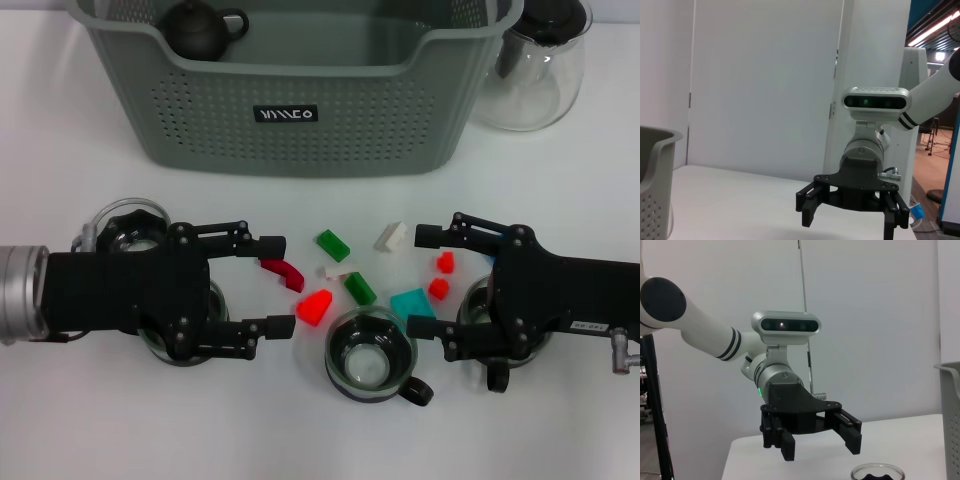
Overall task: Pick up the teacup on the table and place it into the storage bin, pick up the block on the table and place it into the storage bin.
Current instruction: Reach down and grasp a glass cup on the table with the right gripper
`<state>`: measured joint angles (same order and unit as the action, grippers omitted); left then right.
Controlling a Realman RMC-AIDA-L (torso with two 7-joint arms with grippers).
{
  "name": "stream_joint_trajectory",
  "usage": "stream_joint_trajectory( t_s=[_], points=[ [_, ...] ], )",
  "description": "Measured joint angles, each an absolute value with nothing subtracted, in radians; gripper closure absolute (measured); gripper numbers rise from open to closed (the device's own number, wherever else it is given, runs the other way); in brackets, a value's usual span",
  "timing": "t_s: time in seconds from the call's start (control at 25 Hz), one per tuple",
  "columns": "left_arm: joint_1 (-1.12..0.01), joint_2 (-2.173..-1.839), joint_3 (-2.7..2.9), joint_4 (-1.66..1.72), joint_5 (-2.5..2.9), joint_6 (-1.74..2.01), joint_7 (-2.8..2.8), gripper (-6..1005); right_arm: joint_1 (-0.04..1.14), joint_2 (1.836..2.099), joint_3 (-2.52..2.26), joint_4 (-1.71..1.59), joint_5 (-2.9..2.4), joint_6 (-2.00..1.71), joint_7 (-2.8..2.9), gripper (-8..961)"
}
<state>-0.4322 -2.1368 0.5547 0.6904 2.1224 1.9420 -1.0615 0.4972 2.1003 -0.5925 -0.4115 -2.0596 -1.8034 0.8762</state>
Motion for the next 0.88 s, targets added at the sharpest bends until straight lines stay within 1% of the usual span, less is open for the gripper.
stream_joint_trajectory(
  t_s=[0.56, 0.72, 0.88],
  points=[
    [-0.434, -2.137, 0.555, 0.688, 2.121, 1.939, -1.061, 235, 0.498, 2.100, -0.583, -0.410, -2.055, -1.802, 0.874, 6],
    [-0.431, -2.137, 0.541, 0.694, 2.120, 1.945, -1.065, 235, 0.498, 2.094, -0.554, -0.394, -2.037, -1.824, 0.906, 6],
    [-0.402, -2.129, 0.528, 0.722, 2.126, 1.954, -1.096, 234, 0.490, 2.093, -0.570, -0.502, -2.063, -1.848, 1.045, 8]
  ],
)
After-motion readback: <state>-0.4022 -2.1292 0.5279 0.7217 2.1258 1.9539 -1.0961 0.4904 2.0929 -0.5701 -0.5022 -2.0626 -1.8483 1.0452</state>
